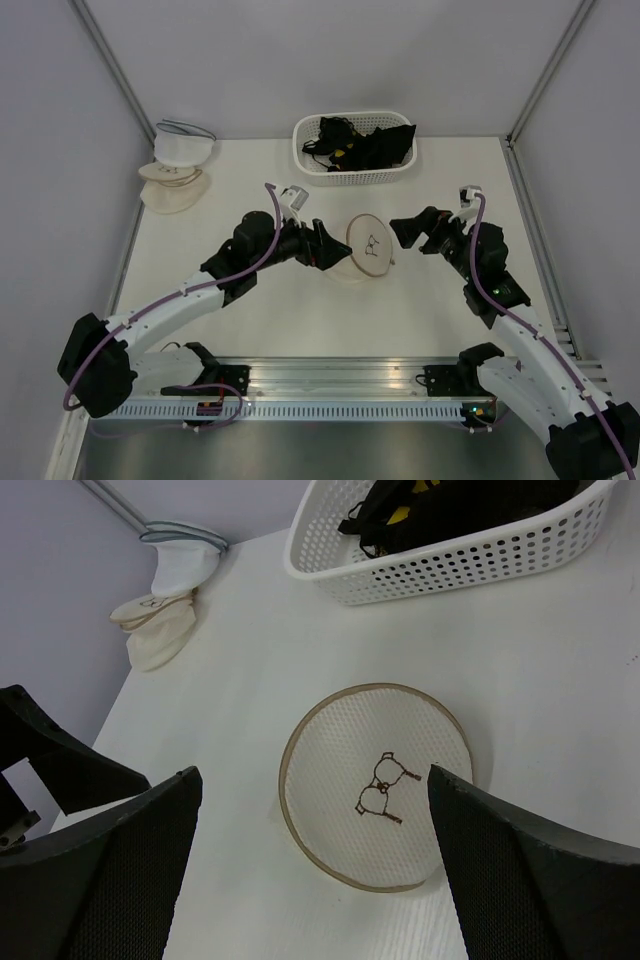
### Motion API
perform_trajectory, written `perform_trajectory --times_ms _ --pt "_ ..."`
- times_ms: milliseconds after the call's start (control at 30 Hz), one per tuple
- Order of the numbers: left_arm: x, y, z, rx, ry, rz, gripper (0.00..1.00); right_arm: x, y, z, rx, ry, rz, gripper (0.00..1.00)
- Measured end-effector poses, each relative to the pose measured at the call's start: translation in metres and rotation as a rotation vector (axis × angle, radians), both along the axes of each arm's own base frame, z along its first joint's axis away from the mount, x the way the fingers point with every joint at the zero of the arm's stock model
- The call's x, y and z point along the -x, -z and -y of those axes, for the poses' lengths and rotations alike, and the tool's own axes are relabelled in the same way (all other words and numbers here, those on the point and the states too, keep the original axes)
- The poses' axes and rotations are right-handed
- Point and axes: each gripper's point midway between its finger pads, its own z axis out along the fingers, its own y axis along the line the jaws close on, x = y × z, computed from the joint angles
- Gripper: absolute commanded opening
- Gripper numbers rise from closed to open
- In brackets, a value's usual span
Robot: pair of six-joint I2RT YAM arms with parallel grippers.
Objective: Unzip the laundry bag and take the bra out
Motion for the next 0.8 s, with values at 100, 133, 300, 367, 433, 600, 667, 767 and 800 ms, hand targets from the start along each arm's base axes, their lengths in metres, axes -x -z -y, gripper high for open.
perform_trajectory --times_ms 100,133,300,367,433,600,667,767,800 --pt "-0.001 0.007 0.001 -0.009 -0.001 -0.017 1.0 0.002 -0.002 0.0 -0.005 -0.001 0.024 0.98" --pt "-0.001 0.009 0.001 -0.011 -0.002 -0.021 1.0 0.003 -0.001 0.001 -0.008 -0.001 0.033 0.98" --pt "-0.006 0.012 0.005 0.002 -0.011 -0.031 1.0 0.006 0.001 0.003 -0.01 0.003 0.049 0.98" --pt "-0.01 0.015 0.007 0.016 -0.026 -0.036 1.0 0.005 0.001 0.005 -0.005 0.017 0.05 0.98" --pt "-0.016 0.023 0.01 0.025 -0.049 -0.051 1.0 0.003 0.003 0.009 0.004 0.041 0.047 0.98" --pt "-0.025 0.056 0.029 0.009 -0.091 -0.105 1.0 0.0 0.009 0.02 0.035 0.099 0.031 0.98" --pt "-0.022 0.076 0.04 -0.021 -0.094 -0.142 1.0 -0.001 0.014 0.025 0.051 0.123 0.016 0.98" --pt "-0.02 0.096 0.052 -0.054 -0.107 -0.19 0.99 -0.001 0.022 0.032 0.075 0.157 -0.008 0.98" --pt "-0.02 0.1 0.056 -0.063 -0.116 -0.203 0.99 -0.001 0.024 0.035 0.086 0.171 -0.017 0.98"
